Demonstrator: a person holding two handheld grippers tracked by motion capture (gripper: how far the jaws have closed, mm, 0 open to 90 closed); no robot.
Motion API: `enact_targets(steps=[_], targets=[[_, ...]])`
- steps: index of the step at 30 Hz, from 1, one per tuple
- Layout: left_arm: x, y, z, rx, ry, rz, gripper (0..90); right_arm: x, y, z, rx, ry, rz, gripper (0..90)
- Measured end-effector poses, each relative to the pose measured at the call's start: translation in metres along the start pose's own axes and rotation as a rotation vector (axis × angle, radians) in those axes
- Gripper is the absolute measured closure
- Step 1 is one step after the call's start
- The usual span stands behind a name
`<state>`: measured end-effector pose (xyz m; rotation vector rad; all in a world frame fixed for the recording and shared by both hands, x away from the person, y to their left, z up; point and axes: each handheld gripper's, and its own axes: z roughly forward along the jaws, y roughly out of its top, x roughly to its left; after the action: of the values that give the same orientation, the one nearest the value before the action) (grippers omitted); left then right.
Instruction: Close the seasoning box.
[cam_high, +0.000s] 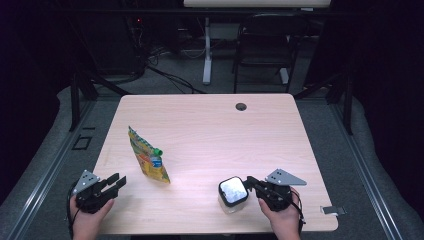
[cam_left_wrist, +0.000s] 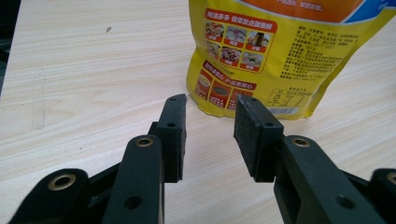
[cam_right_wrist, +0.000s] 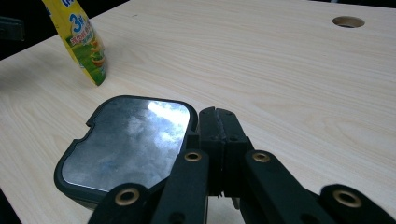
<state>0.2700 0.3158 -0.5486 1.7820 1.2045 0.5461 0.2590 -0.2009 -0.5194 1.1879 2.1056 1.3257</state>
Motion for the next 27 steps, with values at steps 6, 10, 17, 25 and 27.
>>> enact_targets(steps=[6,10,17,25,27], targets=[[-0.006,0.002,-0.003,0.0,-0.023,0.021,68.6,-0.001,-0.001,0.0,-0.004,0.003,0.012,90.0],[-0.016,0.005,-0.005,0.005,-0.057,0.051,73.4,-0.001,-0.001,0.0,-0.006,0.004,0.01,90.0],[-0.05,0.015,-0.009,-0.044,-0.104,0.144,80.6,-0.003,-0.003,0.0,-0.018,0.019,0.038,90.0],[-0.089,0.023,0.005,-0.016,-0.218,0.207,90.0,-0.003,-0.003,0.0,-0.024,0.015,0.035,90.0],[-0.098,0.025,0.014,0.007,-0.266,0.205,90.0,-0.002,-0.003,0.0,-0.024,0.016,0.032,90.0]])
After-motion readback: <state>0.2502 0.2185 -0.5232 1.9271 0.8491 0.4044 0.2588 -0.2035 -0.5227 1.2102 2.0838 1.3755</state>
